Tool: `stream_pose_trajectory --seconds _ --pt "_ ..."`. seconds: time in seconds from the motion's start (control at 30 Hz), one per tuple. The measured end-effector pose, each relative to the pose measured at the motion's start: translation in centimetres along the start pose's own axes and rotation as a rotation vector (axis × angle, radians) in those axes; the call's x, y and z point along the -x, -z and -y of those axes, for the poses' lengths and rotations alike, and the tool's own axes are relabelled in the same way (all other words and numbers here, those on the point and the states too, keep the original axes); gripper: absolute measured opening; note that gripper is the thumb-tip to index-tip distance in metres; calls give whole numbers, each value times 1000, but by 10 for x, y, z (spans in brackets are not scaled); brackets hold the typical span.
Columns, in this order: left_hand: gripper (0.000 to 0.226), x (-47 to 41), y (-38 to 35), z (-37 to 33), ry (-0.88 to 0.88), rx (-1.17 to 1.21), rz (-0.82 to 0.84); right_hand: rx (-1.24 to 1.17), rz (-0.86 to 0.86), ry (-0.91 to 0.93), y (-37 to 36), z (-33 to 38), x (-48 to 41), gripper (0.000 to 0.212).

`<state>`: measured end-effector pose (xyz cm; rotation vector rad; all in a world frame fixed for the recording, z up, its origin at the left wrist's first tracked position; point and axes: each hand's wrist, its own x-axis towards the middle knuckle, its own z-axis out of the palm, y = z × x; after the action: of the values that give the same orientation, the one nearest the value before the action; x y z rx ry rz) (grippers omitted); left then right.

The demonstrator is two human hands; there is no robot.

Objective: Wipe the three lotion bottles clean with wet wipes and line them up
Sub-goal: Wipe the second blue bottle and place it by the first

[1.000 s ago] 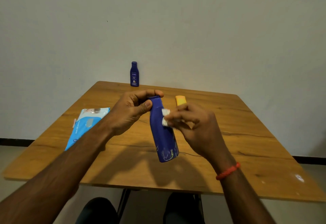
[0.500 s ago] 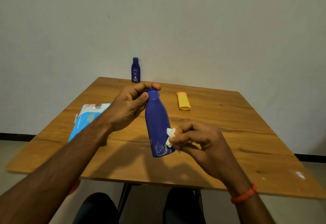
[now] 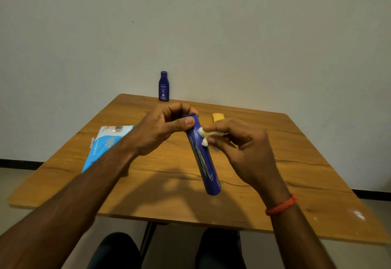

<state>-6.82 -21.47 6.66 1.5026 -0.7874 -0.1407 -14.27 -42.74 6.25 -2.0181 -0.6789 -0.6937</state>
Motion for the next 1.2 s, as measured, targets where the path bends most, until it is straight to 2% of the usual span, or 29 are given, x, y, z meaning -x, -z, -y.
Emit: stream_pose_trajectory --seconds 0.13,0.3,0.43,0.57,0.67,0.77,0.93,1.2 --pt "25 -3 0 -2 -7 -45 0 -16 -80 5 -5 10 -12 24" --pt "22 -3 -2 -1 -16 -50 -55 1 -115 32 -11 16 -11 20" --pt "21 -1 -1 2 -48 -24 -94 190 10 142 -10 18 -2 20" --pt "23 1 4 7 -36 -23 -205 305 173 185 -12 15 22 20" --pt "32 0 3 10 -37 -114 -229 289 299 149 -17 8 45 25" --pt "37 1 -3 10 -35 -159 -264 236 337 98 -17 4 53 27" --pt "33 0 -9 10 -9 -173 -282 268 210 90 -9 7 34 20" --pt "40 0 -15 6 10 -207 -297 374 -77 129 -9 8 2 20"
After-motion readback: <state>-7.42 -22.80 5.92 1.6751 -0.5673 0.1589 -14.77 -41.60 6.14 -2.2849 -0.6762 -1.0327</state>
